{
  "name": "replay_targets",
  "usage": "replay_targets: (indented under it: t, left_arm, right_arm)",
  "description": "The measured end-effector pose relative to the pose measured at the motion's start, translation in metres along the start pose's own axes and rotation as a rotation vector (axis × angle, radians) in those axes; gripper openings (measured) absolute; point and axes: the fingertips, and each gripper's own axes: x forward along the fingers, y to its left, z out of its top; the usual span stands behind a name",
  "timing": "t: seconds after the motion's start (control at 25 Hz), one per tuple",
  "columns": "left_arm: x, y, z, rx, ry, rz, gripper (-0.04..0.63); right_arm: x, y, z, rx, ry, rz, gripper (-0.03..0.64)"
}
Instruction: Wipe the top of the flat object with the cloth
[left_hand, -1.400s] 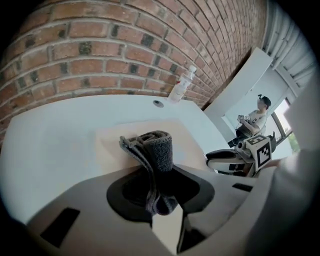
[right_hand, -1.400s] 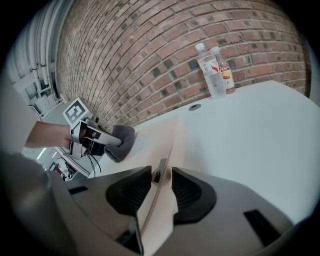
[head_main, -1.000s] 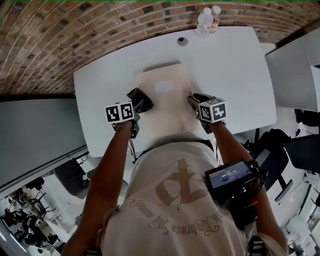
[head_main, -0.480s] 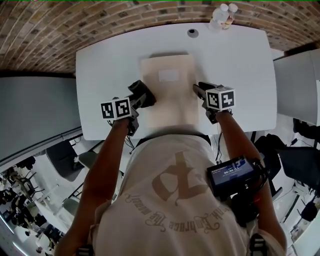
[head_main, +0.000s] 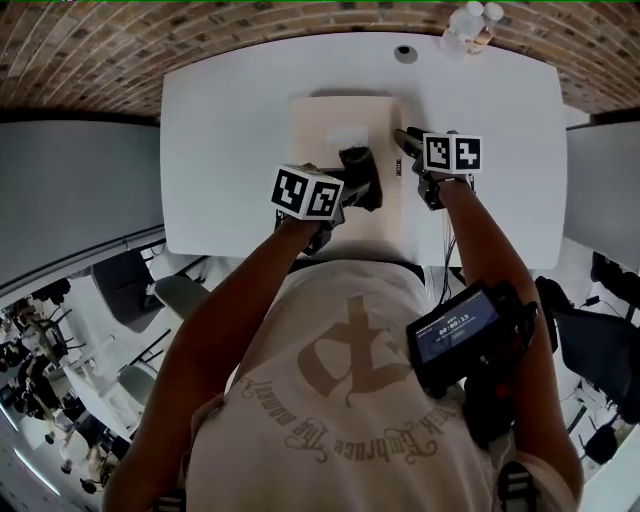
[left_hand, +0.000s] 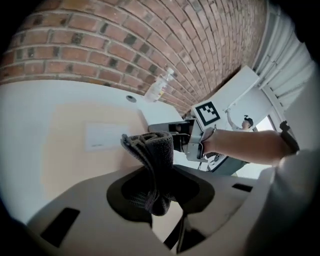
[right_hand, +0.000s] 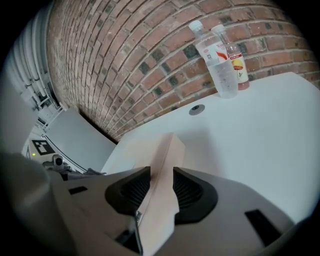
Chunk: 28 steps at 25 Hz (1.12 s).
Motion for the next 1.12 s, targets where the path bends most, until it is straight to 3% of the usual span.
replay_targets:
  t: [0.16, 0.44, 0.8, 1.12]
  left_arm:
    - [0.03, -0.022, -0.002, 0.078, 0.056, -0.036, 0.112]
    - [0.062, -0.028, 0.0, 0.075, 0.091, -0.052, 0.112]
    - [0.046, 0.0, -0.013, -0.023, 0.053, 0.033, 0.112]
    - [-0.003, 0.043, -0.034, -0.162, -0.061, 0.1, 0.113]
  right_arm:
    - [0.007, 0.007, 0.0, 0.009, 0.02, 0.042, 0.17]
    - [0.013, 0.011, -0.005, 0.001, 0.077, 0.06, 0.176]
    - [0.014, 0.007, -0.008, -0.036, 0.085, 0.055, 0.176]
    - [0.014, 0.006, -0.008, -0.036, 0.067, 0.063, 0.178]
